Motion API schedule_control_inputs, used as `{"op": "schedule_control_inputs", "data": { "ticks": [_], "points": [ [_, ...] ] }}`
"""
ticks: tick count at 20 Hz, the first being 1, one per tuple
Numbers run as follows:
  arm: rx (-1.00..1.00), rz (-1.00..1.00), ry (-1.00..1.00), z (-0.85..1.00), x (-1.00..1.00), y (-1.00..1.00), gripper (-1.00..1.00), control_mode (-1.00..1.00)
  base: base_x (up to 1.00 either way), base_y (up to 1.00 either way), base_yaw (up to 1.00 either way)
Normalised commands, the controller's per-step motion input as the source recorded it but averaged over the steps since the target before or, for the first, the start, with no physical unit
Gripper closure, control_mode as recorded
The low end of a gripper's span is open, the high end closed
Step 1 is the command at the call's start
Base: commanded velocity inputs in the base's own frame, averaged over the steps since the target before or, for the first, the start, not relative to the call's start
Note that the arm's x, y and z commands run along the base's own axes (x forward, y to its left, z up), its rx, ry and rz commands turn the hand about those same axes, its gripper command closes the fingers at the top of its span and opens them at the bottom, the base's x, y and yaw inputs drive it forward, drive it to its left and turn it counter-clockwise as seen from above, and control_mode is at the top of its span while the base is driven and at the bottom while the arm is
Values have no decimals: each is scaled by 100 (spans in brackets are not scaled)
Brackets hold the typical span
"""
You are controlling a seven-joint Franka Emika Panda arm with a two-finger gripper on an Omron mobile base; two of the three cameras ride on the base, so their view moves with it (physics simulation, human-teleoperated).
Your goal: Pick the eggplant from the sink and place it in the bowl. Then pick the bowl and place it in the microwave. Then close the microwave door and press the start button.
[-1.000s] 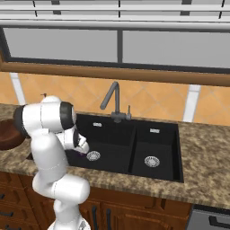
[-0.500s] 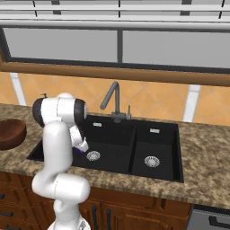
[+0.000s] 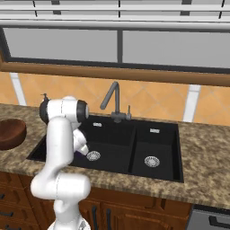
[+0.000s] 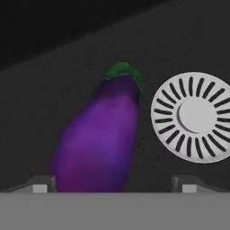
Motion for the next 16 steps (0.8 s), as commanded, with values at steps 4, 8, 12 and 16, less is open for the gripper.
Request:
{"op": "schedule_control_inputs", "data": {
  "ticks": [4,8,12,16],
  "points": [
    [0,0,0,-9,32,0,-100,-100,0,0,0],
    [-1,0,3,0,8,0,100,-100,0,0,0],
    [0,0,2,4,-1,-3,100,-100,0,0,0],
    [0,2,-7,75,-33,-1,100,-100,0,0,0]
  ]
}}
